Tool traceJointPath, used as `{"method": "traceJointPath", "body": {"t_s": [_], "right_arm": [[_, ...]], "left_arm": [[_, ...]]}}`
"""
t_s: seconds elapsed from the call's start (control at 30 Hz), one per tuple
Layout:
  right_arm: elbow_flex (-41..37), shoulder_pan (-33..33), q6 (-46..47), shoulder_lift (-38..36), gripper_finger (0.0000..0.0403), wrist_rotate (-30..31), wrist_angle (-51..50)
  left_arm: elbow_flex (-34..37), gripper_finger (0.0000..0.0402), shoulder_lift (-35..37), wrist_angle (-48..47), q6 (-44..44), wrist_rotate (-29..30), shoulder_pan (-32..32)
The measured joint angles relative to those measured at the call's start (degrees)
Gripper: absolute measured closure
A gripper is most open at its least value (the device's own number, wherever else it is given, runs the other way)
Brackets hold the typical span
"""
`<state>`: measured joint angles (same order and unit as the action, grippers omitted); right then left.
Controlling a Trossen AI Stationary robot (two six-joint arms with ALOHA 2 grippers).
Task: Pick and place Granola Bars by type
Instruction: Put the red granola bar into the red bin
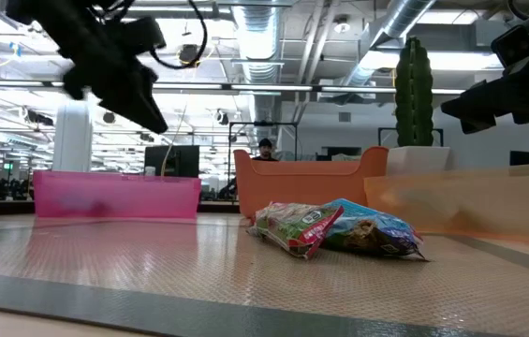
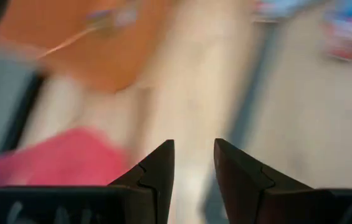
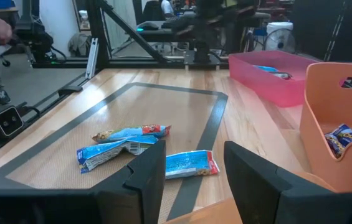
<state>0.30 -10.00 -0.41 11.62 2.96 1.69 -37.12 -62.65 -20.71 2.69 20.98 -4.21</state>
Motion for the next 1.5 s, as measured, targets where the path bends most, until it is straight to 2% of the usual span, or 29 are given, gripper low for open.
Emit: {"method": "traceJointPath", "body": {"t_s": [0.1,0.2,0.43,0.57,0.73,1.23,1.5], "right_arm": [[0.0,0.0,0.0,0.0,0.0249,0.0,0.0],[0.0,0.0,0.0,0.0,0.0249,0.0,0.0],[0.0,0.0,0.0,0.0,0.0249,0.0,0.0],[0.0,0.0,0.0,0.0,0.0249,0.0,0.0],[0.0,0.0,0.0,0.0,0.0249,0.0,0.0],[0.0,0.0,0.0,0.0,0.0249,0.0,0.0],[0.0,0.0,0.0,0.0,0.0249,0.0,-0.1]], "left_arm": [[0.0,0.0295,-0.4,0.8,7.7,-7.2,-3.1],[0.0,0.0295,-0.4,1.0,13.9,-11.0,-6.3],[0.0,0.0295,-3.5,3.4,19.3,-11.7,-12.0],[0.0,0.0295,-6.4,7.6,20.1,-11.8,-13.6],[-0.5,0.0295,-10.5,11.4,25.2,-12.5,-14.3],[-21.2,0.0295,-30.0,-1.1,37.1,-12.7,-12.9],[-29.7,0.0295,-38.7,-4.1,41.3,-12.7,-13.0]]}}
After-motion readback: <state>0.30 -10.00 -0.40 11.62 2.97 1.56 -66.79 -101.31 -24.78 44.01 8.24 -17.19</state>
